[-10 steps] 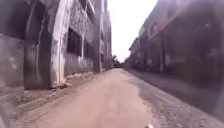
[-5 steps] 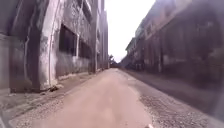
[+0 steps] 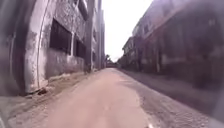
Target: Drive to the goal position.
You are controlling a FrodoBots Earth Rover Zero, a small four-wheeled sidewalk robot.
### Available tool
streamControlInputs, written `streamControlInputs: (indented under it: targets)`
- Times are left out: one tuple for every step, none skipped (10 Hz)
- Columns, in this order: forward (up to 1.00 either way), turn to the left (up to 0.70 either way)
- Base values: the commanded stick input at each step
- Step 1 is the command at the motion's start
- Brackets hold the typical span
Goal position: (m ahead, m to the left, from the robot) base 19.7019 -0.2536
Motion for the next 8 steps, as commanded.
streamControlInputs:
  targets:
    - [0.6, 0.0]
    - [0.6, 0.0]
    - [0.6, 0.0]
    - [0.6, 0.0]
    - [0.6, 0.0]
    - [0.6, 0.0]
    - [0.6, 0.0]
    - [0.6, 0.0]
